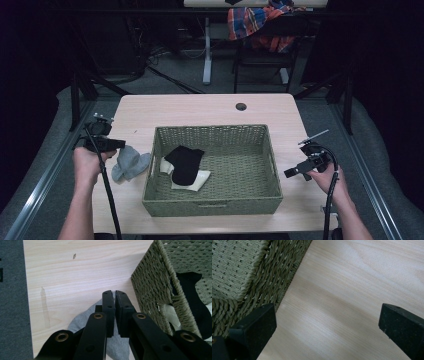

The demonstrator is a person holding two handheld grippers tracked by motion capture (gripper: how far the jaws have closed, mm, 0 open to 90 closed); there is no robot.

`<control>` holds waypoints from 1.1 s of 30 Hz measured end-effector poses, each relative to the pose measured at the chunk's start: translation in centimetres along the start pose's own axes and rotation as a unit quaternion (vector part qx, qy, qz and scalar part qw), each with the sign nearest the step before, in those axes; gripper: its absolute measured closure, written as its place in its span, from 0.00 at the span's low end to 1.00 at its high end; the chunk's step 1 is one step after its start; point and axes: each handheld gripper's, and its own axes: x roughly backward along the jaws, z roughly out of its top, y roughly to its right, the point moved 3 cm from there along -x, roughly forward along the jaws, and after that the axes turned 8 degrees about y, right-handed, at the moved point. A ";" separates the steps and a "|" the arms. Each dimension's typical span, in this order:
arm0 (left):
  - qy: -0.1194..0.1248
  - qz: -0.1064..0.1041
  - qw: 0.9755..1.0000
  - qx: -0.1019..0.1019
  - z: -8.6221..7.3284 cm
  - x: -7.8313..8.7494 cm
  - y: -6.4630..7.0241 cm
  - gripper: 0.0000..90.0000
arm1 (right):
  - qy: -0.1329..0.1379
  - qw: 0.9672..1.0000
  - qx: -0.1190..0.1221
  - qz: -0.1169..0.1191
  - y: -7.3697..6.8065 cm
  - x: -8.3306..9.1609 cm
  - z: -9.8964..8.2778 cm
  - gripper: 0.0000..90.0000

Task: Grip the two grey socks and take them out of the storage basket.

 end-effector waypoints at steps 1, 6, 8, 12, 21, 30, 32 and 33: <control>0.000 0.000 1.000 -0.001 0.0 -0.1 0.0 0.97 | 0.000 1.000 0.000 0.000 0.0 0.0 0.0 0.01; -0.010 0.001 1.000 0.001 -0.4 -1.0 -0.1 0.97 | 0.001 1.000 0.000 0.000 0.0 0.0 0.0 0.01; -0.014 0.002 1.000 0.003 -0.5 -1.4 -0.2 0.97 | 0.000 1.000 0.000 0.000 0.0 0.0 0.0 0.01; -0.025 0.001 1.000 0.007 -0.9 -2.1 -0.3 0.97 | 0.000 1.000 0.000 0.000 0.0 0.0 0.0 0.01; -0.044 -0.001 0.999 0.017 -1.7 -3.7 -0.7 0.96 | 0.010 1.000 -0.009 -0.001 -0.1 -0.2 -0.1 0.01; -0.032 0.009 0.999 0.037 -2.1 -2.4 -1.2 0.40 | -0.004 1.000 0.003 0.001 0.0 0.0 0.0 0.01; -0.021 0.017 0.999 0.039 -2.3 -1.4 -1.2 0.24 | 0.018 1.000 -0.015 0.002 -0.2 -0.3 -0.1 0.01; -0.016 0.018 0.999 0.039 -2.4 -0.9 -1.0 0.18 | 0.006 1.000 -0.006 0.003 -0.1 -0.1 0.0 0.01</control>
